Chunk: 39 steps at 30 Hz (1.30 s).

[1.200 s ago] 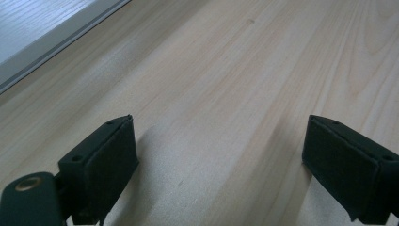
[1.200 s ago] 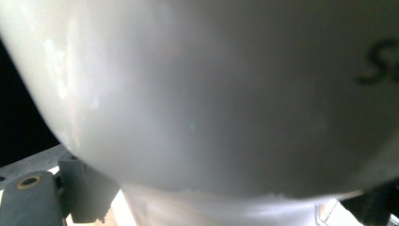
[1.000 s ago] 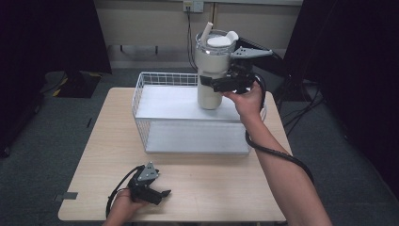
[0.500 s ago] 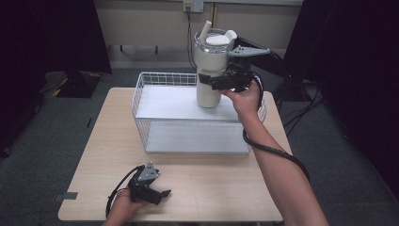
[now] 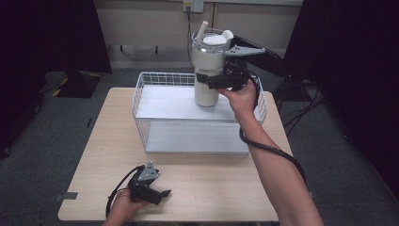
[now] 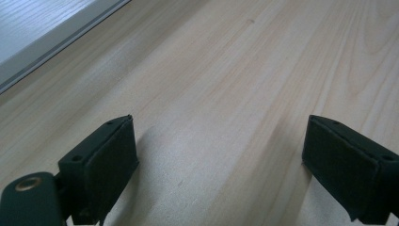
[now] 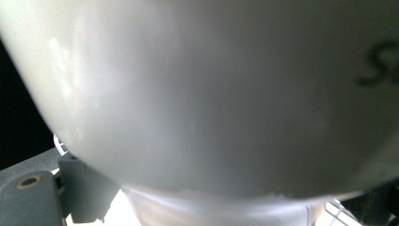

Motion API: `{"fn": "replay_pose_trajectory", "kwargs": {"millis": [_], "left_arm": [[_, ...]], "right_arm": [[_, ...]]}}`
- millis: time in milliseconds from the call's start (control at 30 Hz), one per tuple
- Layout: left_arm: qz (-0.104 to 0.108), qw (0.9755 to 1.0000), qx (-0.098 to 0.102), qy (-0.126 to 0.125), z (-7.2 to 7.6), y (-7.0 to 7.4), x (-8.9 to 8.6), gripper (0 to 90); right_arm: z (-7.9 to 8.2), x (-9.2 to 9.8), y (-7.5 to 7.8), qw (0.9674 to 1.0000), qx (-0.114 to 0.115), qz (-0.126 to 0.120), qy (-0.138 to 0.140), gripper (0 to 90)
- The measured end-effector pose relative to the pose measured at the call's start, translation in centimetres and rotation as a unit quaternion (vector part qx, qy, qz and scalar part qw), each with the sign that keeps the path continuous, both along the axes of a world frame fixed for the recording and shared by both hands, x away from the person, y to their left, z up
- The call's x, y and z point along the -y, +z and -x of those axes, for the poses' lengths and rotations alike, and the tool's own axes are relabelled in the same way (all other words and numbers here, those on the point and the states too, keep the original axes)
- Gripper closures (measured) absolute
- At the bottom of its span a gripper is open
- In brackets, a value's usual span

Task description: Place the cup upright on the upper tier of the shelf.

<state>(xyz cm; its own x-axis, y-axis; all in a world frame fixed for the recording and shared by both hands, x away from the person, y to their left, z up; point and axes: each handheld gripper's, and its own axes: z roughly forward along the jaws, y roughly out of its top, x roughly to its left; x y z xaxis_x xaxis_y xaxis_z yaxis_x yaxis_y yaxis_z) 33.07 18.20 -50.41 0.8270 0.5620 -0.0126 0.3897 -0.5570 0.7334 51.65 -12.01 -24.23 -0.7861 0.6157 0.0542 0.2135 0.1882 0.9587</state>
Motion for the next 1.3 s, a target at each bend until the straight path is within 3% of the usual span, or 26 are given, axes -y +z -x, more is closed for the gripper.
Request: {"fn": "replay_pose_trajectory", "kwargs": {"millis": [733, 1300], "left_arm": [[0.0, 1.0, 0.0, 0.0, 0.0, 0.0, 0.0, 9.9], [0.0, 1.0, 0.0, 0.0, 0.0, 0.0, 0.0, 9.9]], "right_arm": [[-0.6, -0.6, -1.6, 0.9999, -0.002, -0.005, -0.015, 9.2], [-0.2, -0.6, -2.0, 0.9998, 0.017, 0.002, -0.008, 8.6]]}}
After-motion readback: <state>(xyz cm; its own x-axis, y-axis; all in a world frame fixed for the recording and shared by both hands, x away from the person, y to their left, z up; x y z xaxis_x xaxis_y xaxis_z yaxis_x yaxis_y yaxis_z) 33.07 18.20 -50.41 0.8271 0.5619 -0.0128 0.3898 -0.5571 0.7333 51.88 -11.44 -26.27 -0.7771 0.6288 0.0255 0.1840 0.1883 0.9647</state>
